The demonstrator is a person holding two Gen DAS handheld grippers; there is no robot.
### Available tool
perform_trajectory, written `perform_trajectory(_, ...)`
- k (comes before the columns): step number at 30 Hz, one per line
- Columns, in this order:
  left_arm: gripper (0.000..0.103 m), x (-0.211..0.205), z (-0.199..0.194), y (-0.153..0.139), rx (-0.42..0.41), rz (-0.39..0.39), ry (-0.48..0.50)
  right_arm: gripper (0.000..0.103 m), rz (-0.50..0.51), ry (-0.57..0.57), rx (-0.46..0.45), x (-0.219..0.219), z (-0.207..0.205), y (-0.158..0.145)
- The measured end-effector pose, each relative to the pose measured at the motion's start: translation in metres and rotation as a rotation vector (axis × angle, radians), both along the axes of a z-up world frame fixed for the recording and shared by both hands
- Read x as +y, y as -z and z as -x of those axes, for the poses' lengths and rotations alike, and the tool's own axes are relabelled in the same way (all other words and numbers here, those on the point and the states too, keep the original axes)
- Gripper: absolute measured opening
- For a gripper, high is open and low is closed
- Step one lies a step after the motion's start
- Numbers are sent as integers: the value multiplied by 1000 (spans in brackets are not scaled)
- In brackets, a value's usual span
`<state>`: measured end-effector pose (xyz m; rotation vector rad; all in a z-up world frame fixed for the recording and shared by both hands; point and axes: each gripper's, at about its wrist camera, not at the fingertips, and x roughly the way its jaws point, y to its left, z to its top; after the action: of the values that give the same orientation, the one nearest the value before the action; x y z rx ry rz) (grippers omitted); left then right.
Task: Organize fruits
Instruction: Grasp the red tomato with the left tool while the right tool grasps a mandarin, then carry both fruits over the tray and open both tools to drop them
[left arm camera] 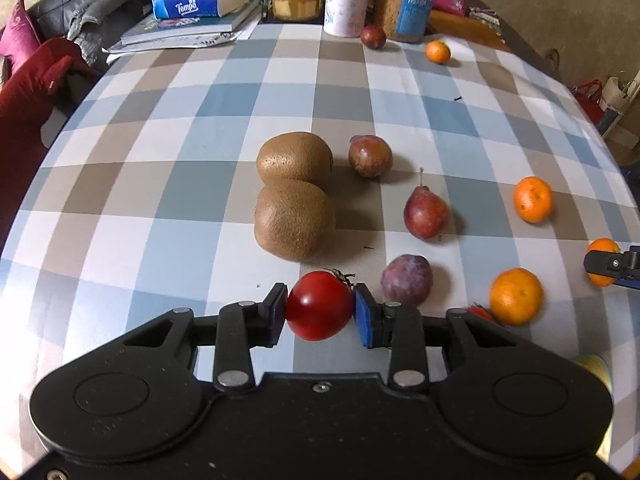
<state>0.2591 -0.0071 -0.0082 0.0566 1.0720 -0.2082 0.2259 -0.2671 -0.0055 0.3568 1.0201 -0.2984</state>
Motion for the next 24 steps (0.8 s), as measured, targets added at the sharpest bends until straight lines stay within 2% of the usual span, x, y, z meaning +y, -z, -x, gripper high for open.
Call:
perform_trajectory(11,44,11,60,-22,6,24,-15,41,-42,-67,-71,28,61,-27)
perform_trajectory(19,44,14,107,-23,-6,28,-19,41,-52,-121,-96,49,111,-34)
perform_trajectory(24,44,11,133,-21,-17,5,-25,41,-57,-151,-99,61,140,-35)
